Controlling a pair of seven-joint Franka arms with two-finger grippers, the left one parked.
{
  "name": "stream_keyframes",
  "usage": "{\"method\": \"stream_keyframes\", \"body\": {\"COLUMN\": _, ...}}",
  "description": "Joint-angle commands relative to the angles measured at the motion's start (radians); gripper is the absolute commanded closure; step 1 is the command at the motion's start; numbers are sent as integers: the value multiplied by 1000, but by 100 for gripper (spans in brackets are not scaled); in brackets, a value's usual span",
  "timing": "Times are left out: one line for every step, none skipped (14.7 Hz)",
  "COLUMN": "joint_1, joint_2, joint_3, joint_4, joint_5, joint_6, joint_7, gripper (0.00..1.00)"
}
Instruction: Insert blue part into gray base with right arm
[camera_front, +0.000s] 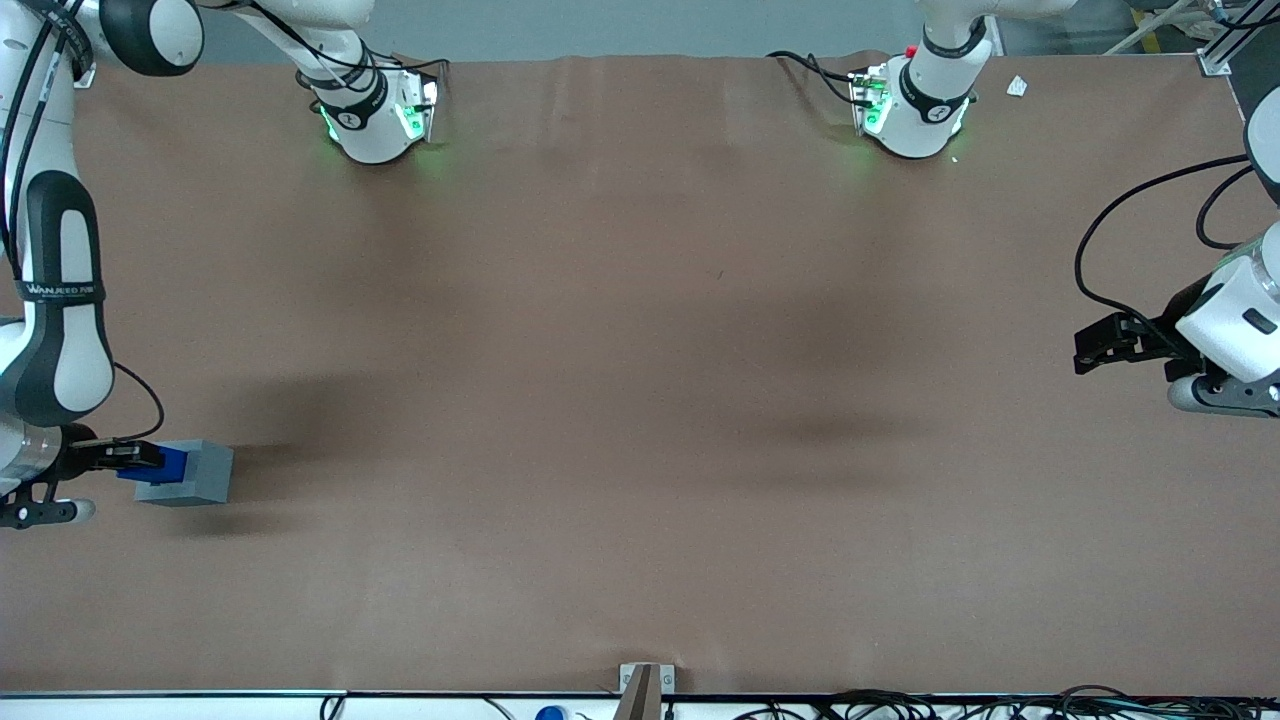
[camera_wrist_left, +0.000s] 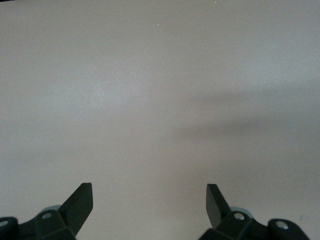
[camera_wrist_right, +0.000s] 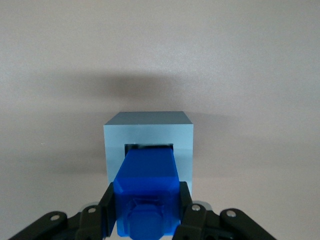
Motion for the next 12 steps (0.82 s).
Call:
{"method": "stream_keyframes", "body": {"joint_1": -8, "joint_2": 23, "joint_3": 5, "joint_4": 8, "joint_5": -7, "joint_6": 26, "joint_7": -1, "gripper": 100}}
{"method": "stream_keyframes", "body": {"joint_1": -13, "joint_2": 23, "joint_3": 5, "joint_4": 8, "joint_5": 1, "joint_6": 26, "joint_7": 0, "gripper": 100}}
{"method": "stream_keyframes", "body": {"joint_1": -14, "joint_2": 24, "joint_3": 7, "joint_4": 8, "joint_5": 7, "joint_6": 26, "joint_7": 0, "gripper": 100}}
{"method": "stream_keyframes", "body": {"joint_1": -14, "joint_2": 23, "joint_3": 7, "joint_4": 8, "joint_5": 9, "joint_6": 24, "joint_7": 0, "gripper": 100}}
{"method": "stream_keyframes", "body": {"joint_1": -14, "joint_2": 23, "joint_3": 7, "joint_4": 10, "joint_5": 12, "joint_6": 23, "joint_7": 0, "gripper": 100}}
{"method": "stream_keyframes", "body": {"joint_1": -14, "joint_2": 23, "joint_3": 7, "joint_4": 10, "joint_5": 22, "joint_6": 23, "joint_7": 0, "gripper": 100}}
{"method": "stream_keyframes", "body": {"joint_1": -17, "joint_2": 23, "joint_3": 7, "joint_4": 10, "joint_5": 32, "joint_6": 21, "joint_7": 0, "gripper": 100}}
{"method": "stream_keyframes", "body": {"joint_1": -17, "joint_2": 23, "joint_3": 7, "joint_4": 10, "joint_5": 41, "joint_6": 18, "joint_7": 0, "gripper": 100}}
{"method": "stream_keyframes", "body": {"joint_1": -17, "joint_2": 23, "joint_3": 7, "joint_4": 10, "joint_5": 52, "joint_6": 15, "joint_7": 2, "gripper": 100}}
{"method": "stream_keyframes", "body": {"joint_1": -17, "joint_2": 23, "joint_3": 7, "joint_4": 8, "joint_5": 58, "joint_6": 15, "joint_7": 2, "gripper": 100}}
{"method": "stream_keyframes", "body": {"joint_1": -17, "joint_2": 23, "joint_3": 7, "joint_4": 10, "joint_5": 58, "joint_6": 15, "joint_7": 0, "gripper": 100}}
{"method": "stream_keyframes", "body": {"joint_1": -17, "joint_2": 23, "joint_3": 7, "joint_4": 8, "joint_5": 58, "joint_6": 15, "joint_7": 2, "gripper": 100}}
